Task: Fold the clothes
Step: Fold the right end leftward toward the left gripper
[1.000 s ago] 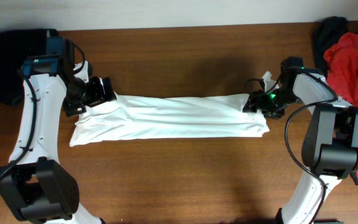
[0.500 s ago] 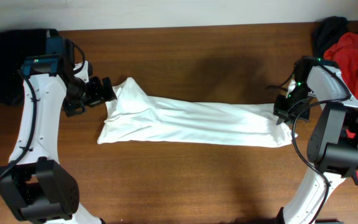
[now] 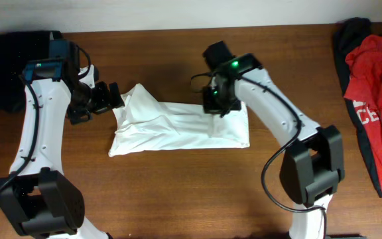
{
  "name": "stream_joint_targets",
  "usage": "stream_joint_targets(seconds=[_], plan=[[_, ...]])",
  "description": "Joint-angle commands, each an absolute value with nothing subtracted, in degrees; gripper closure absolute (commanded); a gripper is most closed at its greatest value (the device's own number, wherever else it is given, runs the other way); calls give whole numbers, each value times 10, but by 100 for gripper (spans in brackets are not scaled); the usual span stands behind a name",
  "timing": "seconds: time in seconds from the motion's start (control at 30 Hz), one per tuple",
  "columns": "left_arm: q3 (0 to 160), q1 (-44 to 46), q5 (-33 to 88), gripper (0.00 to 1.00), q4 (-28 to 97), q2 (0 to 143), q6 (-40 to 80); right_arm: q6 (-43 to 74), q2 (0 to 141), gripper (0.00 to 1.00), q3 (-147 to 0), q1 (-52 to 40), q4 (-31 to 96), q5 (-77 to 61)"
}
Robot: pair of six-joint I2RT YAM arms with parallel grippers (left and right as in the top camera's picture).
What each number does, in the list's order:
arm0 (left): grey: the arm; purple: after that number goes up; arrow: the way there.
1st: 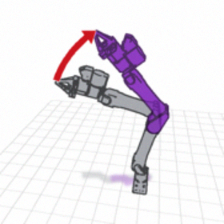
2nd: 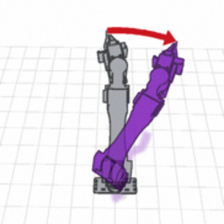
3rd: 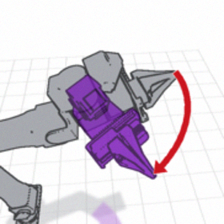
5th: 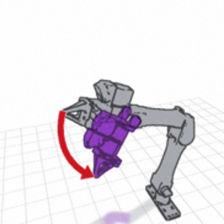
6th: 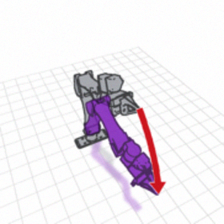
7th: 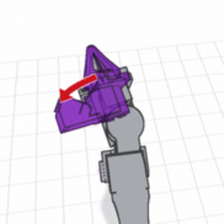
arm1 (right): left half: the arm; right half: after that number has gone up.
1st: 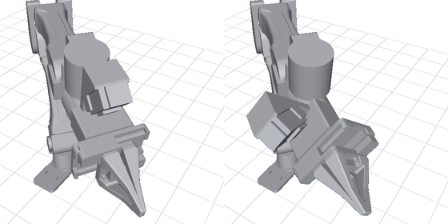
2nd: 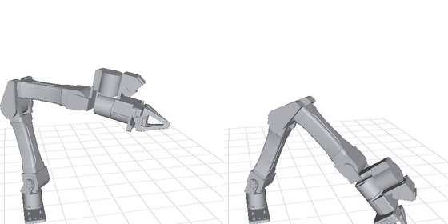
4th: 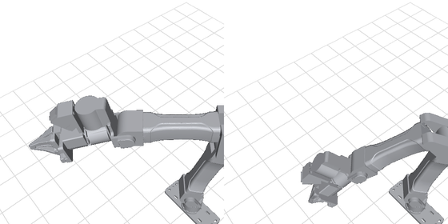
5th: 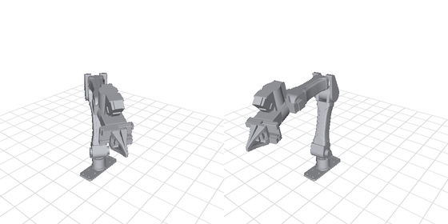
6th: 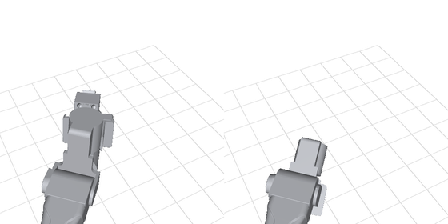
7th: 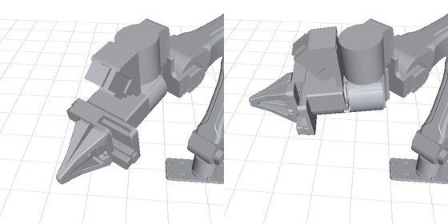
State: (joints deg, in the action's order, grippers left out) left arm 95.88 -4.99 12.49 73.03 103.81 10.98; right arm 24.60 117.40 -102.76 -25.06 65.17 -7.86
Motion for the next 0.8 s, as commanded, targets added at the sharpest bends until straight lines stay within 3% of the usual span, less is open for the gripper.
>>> stream_joint_targets(seconds=[0.0, 0.1, 0.13, 0.2, 0.23, 0.27, 0.47, 0.5, 0.53, 0.63, 0.77], plan=[[956, -50, 131, 1, 730, 1032, 111, 276, 1183, 94, -1034, -270, 629, -84], [956, -50, 131, 1, 730, 1032, 111, 280, 1198, 92, -1033, -280, 602, -86], [956, -50, 131, 1, 730, 1032, 111, 280, 1200, 83, -1033, -283, 592, -87], [956, -50, 131, 1, 730, 1032, 111, 290, 1204, 78, -1033, -286, 586, -87], [956, -50, 131, 1, 730, 1032, 111, 290, 1205, 49, -1033, -287, 582, -87], [956, -50, 131, 1, 730, 1032, 111, 290, 1205, 30, -1033, -286, 580, -87], [956, -50, 131, 1, 730, 1032, 111, 240, 1195, 13, -1046, -208, 613, -165], [956, -50, 131, 1, 729, 1032, 111, 205, 1195, 17, -1045, -175, 636, -201], [956, -50, 131, 1, 727, 1032, 111, 188, 1195, 42, -1044, -172, 644, -228], [956, -50, 131, 1, 729, 1032, 111, 189, 1195, 78, -1018, -208, 616, -231], [956, -50, 131, 1, 733, 1032, 111, 251, 1202, 90, -963, -240, 545, -207]])
